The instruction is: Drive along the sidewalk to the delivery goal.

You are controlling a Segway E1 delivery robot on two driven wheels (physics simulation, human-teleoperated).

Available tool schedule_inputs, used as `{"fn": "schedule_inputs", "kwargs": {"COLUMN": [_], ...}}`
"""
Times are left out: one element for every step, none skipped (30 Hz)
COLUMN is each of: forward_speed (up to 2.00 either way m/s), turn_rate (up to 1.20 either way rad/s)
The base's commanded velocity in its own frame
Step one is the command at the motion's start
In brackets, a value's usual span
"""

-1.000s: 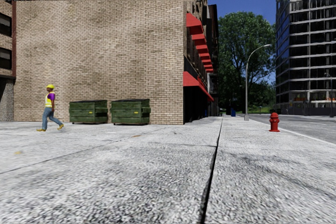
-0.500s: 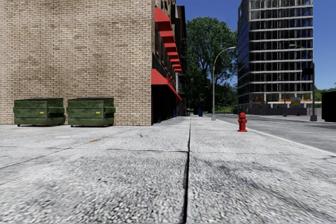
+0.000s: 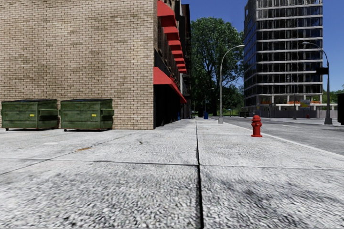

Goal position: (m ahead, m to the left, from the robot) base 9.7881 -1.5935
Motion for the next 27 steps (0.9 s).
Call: {"fn": "schedule_inputs", "kwargs": {"forward_speed": [1.49,1.51,1.67,2.0,2.0,2.0,2.0,2.0,2.0,2.0,2.0,2.0,2.0,2.0,2.0,2.0,2.0,2.0,2.0,2.0,2.0,2.0,2.0,2.0,2.0,2.0,2.0], "turn_rate": [0.0,0.0,0.0,0.0,0.0,0.0,0.0,0.0,-0.03,-0.15,-0.22,-0.24,-0.25,-0.25,-0.25,-0.27,-0.28,-0.28,-0.3,-0.32,-0.36,-0.36,-0.37,-0.37,-0.37,-0.37,-0.37]}}
